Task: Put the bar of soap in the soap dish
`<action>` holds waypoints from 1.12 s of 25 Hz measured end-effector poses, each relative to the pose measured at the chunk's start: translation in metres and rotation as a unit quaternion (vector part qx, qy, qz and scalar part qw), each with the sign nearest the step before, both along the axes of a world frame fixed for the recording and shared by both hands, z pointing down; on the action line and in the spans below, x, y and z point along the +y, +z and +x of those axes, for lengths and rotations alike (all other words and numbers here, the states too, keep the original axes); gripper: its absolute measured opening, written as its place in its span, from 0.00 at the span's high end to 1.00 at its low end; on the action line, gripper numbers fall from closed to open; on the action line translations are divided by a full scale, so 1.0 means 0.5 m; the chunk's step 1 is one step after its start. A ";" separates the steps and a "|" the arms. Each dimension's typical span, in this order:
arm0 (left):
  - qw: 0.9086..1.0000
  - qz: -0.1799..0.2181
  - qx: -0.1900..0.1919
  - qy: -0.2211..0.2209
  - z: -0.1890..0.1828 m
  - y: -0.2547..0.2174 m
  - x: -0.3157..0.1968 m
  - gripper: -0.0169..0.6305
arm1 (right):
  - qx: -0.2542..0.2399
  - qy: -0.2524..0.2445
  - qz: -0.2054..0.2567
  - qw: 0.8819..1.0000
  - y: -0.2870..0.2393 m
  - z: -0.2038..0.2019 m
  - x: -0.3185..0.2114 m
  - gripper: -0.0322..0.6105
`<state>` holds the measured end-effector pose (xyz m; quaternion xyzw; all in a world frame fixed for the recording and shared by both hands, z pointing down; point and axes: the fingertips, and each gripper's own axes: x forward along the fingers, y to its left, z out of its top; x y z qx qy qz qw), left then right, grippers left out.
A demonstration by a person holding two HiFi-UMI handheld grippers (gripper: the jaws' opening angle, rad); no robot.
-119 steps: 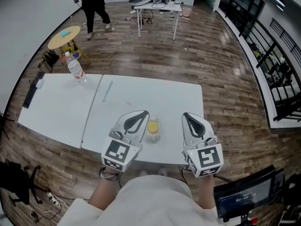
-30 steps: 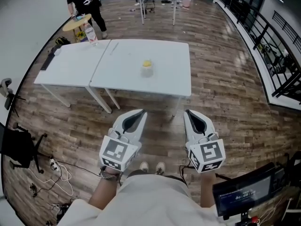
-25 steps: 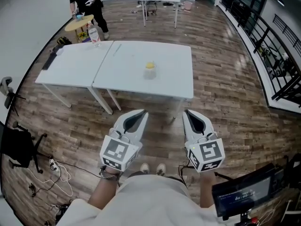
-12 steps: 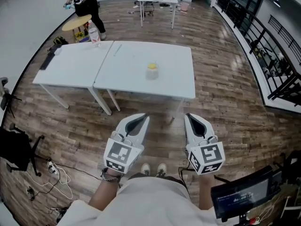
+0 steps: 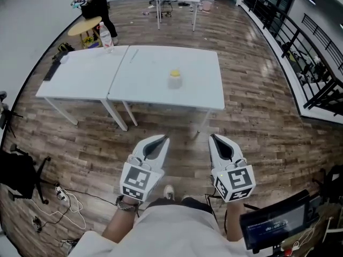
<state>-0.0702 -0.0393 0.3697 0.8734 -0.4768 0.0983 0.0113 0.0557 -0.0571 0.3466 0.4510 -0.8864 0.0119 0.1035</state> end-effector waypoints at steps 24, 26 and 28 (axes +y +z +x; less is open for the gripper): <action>1.000 0.021 -0.004 0.000 0.098 -0.022 0.201 0.96 | -0.009 -0.001 0.005 1.000 -0.004 0.100 0.205 0.95; 1.000 0.021 -0.004 0.001 0.116 -0.017 0.237 0.96 | -0.009 -0.004 0.008 1.000 -0.005 0.114 0.240 0.95; 1.000 0.021 -0.004 0.003 0.136 -0.012 0.276 0.96 | -0.008 -0.005 0.011 1.000 -0.005 0.131 0.276 0.95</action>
